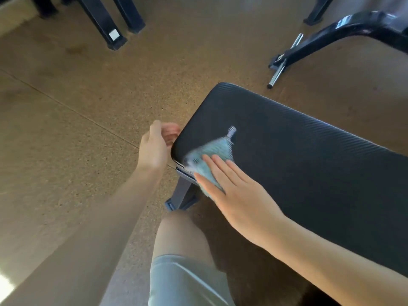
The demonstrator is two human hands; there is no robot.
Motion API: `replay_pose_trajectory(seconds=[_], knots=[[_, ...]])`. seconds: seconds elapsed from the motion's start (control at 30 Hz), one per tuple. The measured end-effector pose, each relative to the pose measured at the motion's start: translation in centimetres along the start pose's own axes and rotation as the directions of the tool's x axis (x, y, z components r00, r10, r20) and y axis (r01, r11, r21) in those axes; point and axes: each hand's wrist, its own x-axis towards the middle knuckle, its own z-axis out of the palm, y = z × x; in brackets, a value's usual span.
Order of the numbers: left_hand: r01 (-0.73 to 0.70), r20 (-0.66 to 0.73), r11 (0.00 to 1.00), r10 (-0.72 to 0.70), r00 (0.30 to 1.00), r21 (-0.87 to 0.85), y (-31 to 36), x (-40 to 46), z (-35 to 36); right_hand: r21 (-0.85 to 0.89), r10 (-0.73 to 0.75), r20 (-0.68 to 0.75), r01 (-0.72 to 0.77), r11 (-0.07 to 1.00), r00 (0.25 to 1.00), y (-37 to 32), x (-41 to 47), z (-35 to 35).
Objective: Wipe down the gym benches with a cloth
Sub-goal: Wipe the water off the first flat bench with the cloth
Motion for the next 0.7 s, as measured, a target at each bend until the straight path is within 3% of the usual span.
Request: replay_pose_trajectory(seconds=[0.13,0.33,0.43,0.57,0.7], knots=[[-0.005,-0.007,0.998,0.005,1.0,-0.066,-2.0,-2.1,0.1,-0.047,-0.087,-0.036,0.085,0.995,0.996,1.8,-2.6,0.2],[0.125,0.072,0.95,-0.109,0.991,-0.285,-2.8,-0.6,-0.7,0.058,0.008,-0.05,-0.005,0.998,0.999,-0.3,8.5,-0.2],[0.148,0.004,0.91,-0.159,0.987,-0.386,-2.6,-0.1,-0.8,0.167,0.094,-0.029,-0.088,0.982,0.995,-0.6,12.7,-0.9],[0.145,0.004,0.949,-0.15,0.989,-0.281,-2.6,-1.6,0.1,0.243,0.273,-0.021,-0.26,0.935,0.962,3.2,14.9,-1.5],[0.147,0.041,0.972,-0.142,0.989,-0.185,-3.0,-2.6,0.0,0.268,0.48,0.003,-0.463,0.845,0.877,5.9,14.3,-0.9]])
